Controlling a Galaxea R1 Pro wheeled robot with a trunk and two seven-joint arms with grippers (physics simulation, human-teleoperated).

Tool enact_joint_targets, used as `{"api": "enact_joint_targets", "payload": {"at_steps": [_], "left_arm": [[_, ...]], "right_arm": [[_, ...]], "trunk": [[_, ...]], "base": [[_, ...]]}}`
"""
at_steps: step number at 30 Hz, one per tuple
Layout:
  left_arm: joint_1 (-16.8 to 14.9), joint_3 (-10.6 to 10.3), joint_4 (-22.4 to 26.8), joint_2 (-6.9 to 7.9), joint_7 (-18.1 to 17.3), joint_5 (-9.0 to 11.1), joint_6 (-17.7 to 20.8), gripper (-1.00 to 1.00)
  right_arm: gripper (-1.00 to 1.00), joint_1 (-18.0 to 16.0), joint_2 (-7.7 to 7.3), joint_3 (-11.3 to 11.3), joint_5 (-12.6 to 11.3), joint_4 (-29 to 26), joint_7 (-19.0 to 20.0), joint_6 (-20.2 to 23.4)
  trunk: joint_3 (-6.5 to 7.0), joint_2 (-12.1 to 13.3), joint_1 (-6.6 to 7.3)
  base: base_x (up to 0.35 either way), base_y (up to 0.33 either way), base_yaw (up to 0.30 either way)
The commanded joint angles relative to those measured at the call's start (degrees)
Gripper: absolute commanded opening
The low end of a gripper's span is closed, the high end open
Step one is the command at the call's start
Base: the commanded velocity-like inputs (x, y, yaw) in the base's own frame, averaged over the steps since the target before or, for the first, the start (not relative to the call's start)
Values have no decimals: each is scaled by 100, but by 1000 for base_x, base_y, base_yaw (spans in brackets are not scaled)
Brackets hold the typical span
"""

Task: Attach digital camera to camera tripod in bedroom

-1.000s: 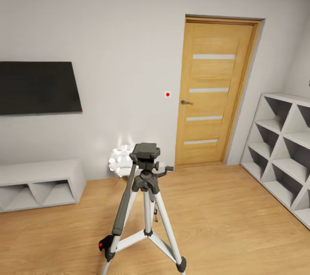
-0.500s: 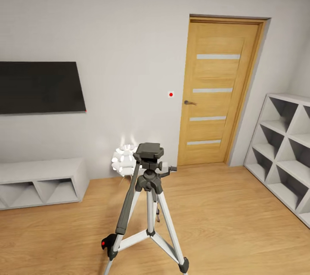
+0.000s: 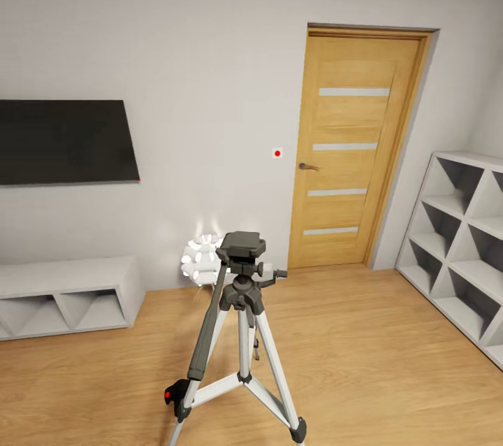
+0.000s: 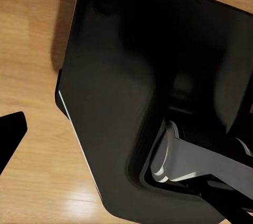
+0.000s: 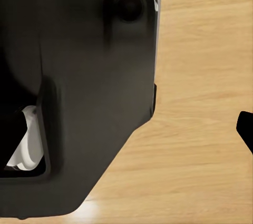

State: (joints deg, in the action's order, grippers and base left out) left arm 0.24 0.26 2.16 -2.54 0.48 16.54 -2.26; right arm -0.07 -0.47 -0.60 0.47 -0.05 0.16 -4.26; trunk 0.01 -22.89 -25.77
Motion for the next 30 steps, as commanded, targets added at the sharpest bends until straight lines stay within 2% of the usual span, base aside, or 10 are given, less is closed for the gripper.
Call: {"api": "enact_joint_targets", "payload": {"at_steps": [1, 9, 30], "left_arm": [[3, 0, 4, -1, 5, 25, -11, 100], [3, 0, 4, -1, 5, 25, -12, 100], [3, 0, 4, -1, 5, 25, -12, 100]], "right_arm": [[100, -1, 4, -2, 1, 5, -4, -19], [100, -2, -5, -7, 6, 5, -23, -15], [100, -2, -14, -10, 15, 5, -24, -14]], "trunk": [[-1, -3, -2], [-10, -3, -2], [-191, -3, -2]], "base": [[0, 0, 0], [0, 0, 0], [0, 0, 0]]}}
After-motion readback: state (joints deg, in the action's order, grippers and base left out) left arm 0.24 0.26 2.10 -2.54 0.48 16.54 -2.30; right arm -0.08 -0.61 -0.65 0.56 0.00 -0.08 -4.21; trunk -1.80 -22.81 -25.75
